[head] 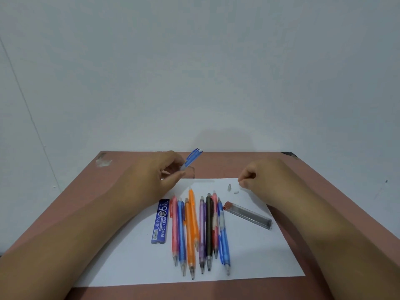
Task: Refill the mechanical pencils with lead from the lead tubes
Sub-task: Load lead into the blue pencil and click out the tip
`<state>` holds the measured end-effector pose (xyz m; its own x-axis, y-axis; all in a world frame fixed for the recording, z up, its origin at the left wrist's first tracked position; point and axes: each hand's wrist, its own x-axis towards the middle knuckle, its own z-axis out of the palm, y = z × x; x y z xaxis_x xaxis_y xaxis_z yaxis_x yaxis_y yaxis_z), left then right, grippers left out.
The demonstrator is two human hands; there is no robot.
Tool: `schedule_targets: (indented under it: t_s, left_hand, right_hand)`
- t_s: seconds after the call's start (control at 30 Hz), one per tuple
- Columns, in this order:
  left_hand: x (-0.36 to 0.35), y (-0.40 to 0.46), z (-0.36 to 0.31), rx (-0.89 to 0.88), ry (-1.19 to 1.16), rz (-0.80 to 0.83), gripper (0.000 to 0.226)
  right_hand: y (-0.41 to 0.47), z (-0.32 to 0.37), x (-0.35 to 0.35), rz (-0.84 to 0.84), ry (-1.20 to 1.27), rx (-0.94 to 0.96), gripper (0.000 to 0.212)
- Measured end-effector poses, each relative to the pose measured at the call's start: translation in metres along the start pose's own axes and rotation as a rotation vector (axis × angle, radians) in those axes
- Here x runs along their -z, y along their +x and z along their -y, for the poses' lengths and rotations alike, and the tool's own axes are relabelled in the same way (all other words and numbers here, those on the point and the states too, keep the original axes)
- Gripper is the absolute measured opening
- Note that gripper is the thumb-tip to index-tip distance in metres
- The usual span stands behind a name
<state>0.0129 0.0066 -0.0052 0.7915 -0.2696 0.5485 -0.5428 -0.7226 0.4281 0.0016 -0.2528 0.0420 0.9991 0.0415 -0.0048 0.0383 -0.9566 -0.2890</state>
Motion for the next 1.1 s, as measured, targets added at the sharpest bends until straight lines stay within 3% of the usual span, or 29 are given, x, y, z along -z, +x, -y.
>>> schedule_targets:
  t_s: [0.2, 0.43, 0.53, 0.7, 0.8, 0.9, 1.0, 1.1]
  left_hand:
    - [-0.001, -0.001, 0.001, -0.001, -0.043, 0.013, 0.017]
    - [0.001, -0.001, -0.005, 0.015, -0.02, 0.007, 0.015]
    - [0.001, -0.001, -0.006, 0.037, -0.022, 0.028, 0.015]
    - [0.002, -0.001, -0.006, 0.035, -0.042, 0.037, 0.04]
    - [0.002, -0.001, -0.006, 0.042, -0.042, 0.044, 0.048]
    - [0.002, 0.0, -0.006, 0.03, -0.051, 0.04, 0.04]
    - [0.002, -0.001, -0.004, 0.008, -0.054, 0.03, 0.031]
    - [0.001, 0.0, -0.004, 0.002, -0.048, 0.03, 0.033]
  right_hand:
    - [-0.005, 0.001, -0.004, 0.008, 0.042, 0.012, 0.01]
    - [-0.002, 0.01, 0.002, 0.181, -0.072, 0.006, 0.021]
    - [0.0, 0.003, -0.007, 0.121, -0.061, 0.042, 0.016]
    - [-0.001, -0.009, -0.015, -0.018, -0.032, 0.069, 0.021]
    - [-0.004, -0.008, -0.008, -0.196, 0.141, 0.128, 0.013]
    - [-0.012, 0.0, -0.007, -0.361, 0.461, 0.198, 0.013]
    - [-0.014, 0.005, -0.011, -0.414, 0.709, 0.273, 0.012]
    - [-0.014, 0.007, -0.014, -0.442, 0.792, 0.342, 0.014]
